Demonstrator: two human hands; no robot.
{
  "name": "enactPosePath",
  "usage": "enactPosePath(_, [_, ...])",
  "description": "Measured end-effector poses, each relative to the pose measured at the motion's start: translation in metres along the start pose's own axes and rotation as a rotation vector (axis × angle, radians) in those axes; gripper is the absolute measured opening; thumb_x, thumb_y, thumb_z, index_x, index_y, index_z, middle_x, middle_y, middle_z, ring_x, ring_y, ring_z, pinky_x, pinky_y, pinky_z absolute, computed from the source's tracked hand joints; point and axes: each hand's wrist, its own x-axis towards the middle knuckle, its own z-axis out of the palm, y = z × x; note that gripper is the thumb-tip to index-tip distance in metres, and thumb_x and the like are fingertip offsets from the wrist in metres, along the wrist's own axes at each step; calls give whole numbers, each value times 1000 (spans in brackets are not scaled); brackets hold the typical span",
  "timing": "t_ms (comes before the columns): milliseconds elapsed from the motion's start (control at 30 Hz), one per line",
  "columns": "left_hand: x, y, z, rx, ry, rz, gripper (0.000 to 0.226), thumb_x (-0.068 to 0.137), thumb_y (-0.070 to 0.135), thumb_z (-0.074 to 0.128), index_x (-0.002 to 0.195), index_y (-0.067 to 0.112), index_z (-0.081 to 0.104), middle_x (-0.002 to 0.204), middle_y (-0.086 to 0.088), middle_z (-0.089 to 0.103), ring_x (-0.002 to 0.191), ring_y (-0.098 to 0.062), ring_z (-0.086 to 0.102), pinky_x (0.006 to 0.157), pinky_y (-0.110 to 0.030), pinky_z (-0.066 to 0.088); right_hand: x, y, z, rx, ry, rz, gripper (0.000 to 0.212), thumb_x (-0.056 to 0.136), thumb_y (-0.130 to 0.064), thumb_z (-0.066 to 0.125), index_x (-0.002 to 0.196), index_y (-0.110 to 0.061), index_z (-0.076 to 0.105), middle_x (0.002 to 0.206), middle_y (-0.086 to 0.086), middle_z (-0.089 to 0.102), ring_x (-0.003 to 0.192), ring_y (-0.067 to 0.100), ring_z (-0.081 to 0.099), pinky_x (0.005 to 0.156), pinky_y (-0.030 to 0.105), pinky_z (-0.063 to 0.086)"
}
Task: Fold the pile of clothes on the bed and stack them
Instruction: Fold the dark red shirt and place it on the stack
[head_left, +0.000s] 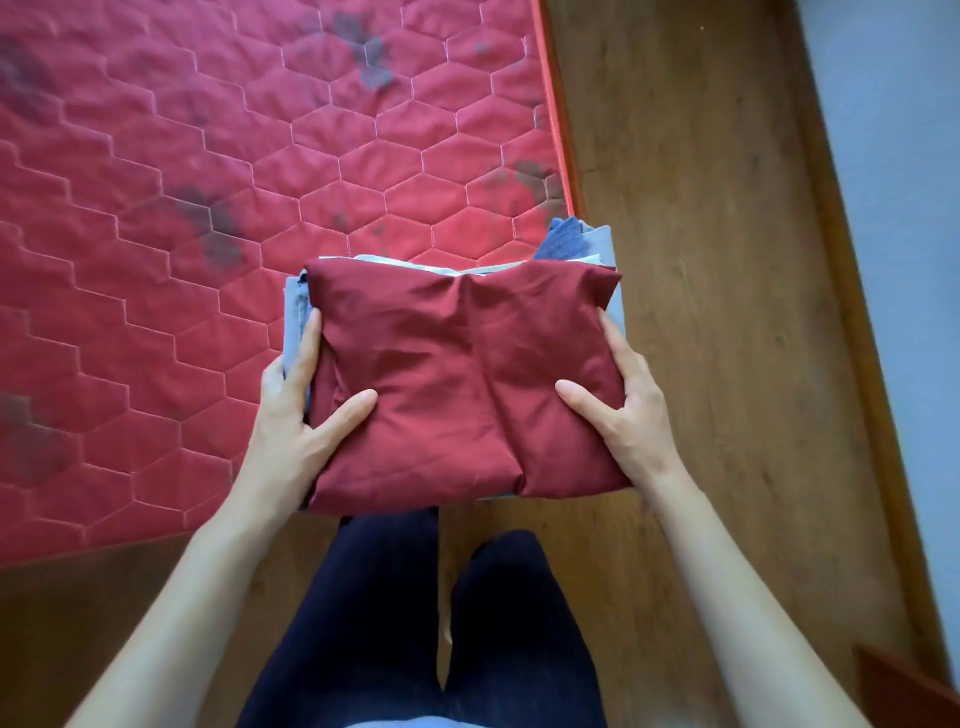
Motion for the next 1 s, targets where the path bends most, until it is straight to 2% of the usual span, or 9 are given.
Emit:
enactPosePath(67, [-36, 9, 6, -7, 10, 77, 86, 76, 49, 64, 149, 49, 17, 155, 8, 25, 141, -2, 25, 117, -35, 26, -31, -1, -21, 20, 13, -49, 78, 72, -52, 70, 139, -58, 32, 128, -10, 49, 119, -1, 49, 105, 24, 39])
enactPosePath(133, [-61, 18, 13, -39, 27, 129, 83, 72, 53, 64, 141, 62, 19, 146, 10, 31, 125, 20, 31, 107, -21, 29, -56, 3, -39, 33, 41, -74, 77, 71, -52, 70, 138, -60, 32, 126, -15, 49, 116, -7, 49, 100, 17, 38])
enactPosePath(200, [-93, 34, 20, -79, 24, 180, 79, 70, 55, 65, 135, 70, 21, 136, 13, 35, 109, 32, 33, 95, -11, 28, -92, 4, -62, 56, 91, -132, 77, 70, -53, 70, 136, -62, 33, 123, -24, 48, 113, -13, 48, 94, 11, 36])
enactPosePath(333, [-152, 63, 43, -104, -27, 342, 79, 72, 63, 70, 134, 70, 22, 129, 25, 34, 107, 32, 36, 92, -12, 30, -164, 10, -117, 92, 185, -210, 75, 71, -53, 71, 135, -63, 34, 120, -28, 48, 108, -15, 50, 90, 12, 39])
enactPosePath(533, [-212, 123, 82, -141, -133, 559, 84, 66, 68, 68, 138, 65, 23, 136, 40, 26, 123, 28, 27, 102, -18, 25, -246, 2, -210, 70, 307, -273, 73, 75, -51, 73, 139, -53, 38, 134, -14, 53, 119, -2, 52, 104, 31, 44])
enactPosePath(633, [-227, 154, 95, -164, -147, 603, 84, 66, 69, 68, 138, 65, 24, 134, 39, 29, 120, 29, 29, 100, -16, 27, -265, -6, -246, 66, 371, -325, 73, 73, -55, 72, 138, -52, 40, 136, -21, 52, 123, -4, 51, 103, 22, 44])
enactPosePath(700, [-230, 174, 102, -161, -165, 653, 84, 68, 67, 68, 139, 64, 24, 134, 41, 27, 123, 29, 25, 101, -17, 26, -269, -9, -267, 70, 407, -347, 73, 72, -58, 72, 137, -53, 40, 136, -26, 51, 123, -6, 50, 100, 17, 44])
enactPosePath(867, [-216, 221, 123, -155, -154, 690, 83, 66, 70, 68, 137, 66, 25, 130, 46, 29, 119, 32, 27, 98, -17, 27, -249, -12, -311, 75, 454, -341, 76, 70, -65, 71, 137, -56, 38, 134, -25, 52, 120, -5, 52, 100, 30, 42])
enactPosePath(1000, [-184, 255, 144, -168, -122, 707, 83, 66, 65, 68, 138, 63, 27, 132, 42, 31, 125, 26, 26, 101, -16, 24, -206, -18, -334, 64, 465, -343, 76, 69, -62, 71, 137, -57, 37, 133, -23, 53, 119, -5, 53, 101, 30, 43])
